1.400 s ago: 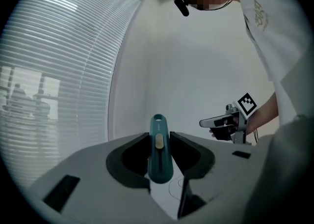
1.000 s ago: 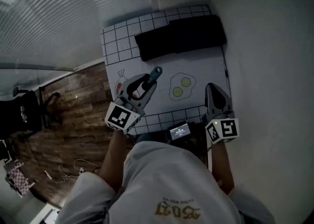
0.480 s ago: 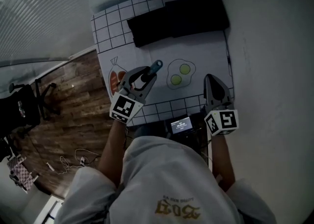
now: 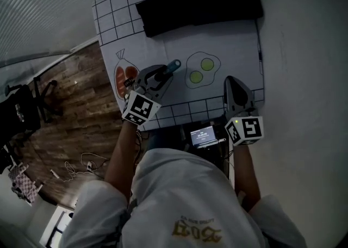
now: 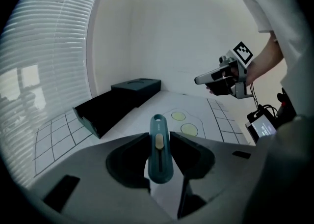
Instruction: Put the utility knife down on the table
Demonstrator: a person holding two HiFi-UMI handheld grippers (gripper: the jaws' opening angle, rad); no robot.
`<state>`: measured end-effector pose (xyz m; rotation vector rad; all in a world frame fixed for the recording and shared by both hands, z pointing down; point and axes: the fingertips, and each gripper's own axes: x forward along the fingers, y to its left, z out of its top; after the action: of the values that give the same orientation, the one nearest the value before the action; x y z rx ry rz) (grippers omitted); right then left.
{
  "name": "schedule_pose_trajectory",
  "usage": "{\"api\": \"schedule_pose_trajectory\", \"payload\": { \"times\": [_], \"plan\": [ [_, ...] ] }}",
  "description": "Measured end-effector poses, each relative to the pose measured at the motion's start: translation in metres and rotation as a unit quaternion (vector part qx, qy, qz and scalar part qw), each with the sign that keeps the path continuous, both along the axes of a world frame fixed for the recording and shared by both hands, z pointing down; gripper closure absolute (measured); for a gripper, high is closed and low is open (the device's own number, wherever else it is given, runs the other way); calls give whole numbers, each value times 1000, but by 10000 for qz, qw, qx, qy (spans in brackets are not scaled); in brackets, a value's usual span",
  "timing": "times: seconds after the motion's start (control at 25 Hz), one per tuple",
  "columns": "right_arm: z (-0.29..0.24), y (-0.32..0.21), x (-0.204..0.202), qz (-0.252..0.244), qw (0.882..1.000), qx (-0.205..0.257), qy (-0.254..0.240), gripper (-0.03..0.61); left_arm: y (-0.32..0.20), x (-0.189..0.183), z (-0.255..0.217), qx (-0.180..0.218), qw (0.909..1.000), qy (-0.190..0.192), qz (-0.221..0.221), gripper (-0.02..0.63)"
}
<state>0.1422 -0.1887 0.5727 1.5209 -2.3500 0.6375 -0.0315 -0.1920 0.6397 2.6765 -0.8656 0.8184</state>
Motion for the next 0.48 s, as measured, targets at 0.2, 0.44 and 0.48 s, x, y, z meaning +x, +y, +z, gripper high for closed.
{"api": "schedule_pose_trajectory", "payload": {
  "times": [0.2,0.44,0.48],
  "plan": [
    [11,7,0,14,9999,-107,6,571,7,4,21,-46,9995,-220,227,477],
    [18,9,2,76,9998,-181,-22,571,18,13,40,-109,9973,-495,530,476],
    [18,9,1,73,9998,-184,-26,571,19,14,41,-99,9969,-550,560,476]
  ]
}}
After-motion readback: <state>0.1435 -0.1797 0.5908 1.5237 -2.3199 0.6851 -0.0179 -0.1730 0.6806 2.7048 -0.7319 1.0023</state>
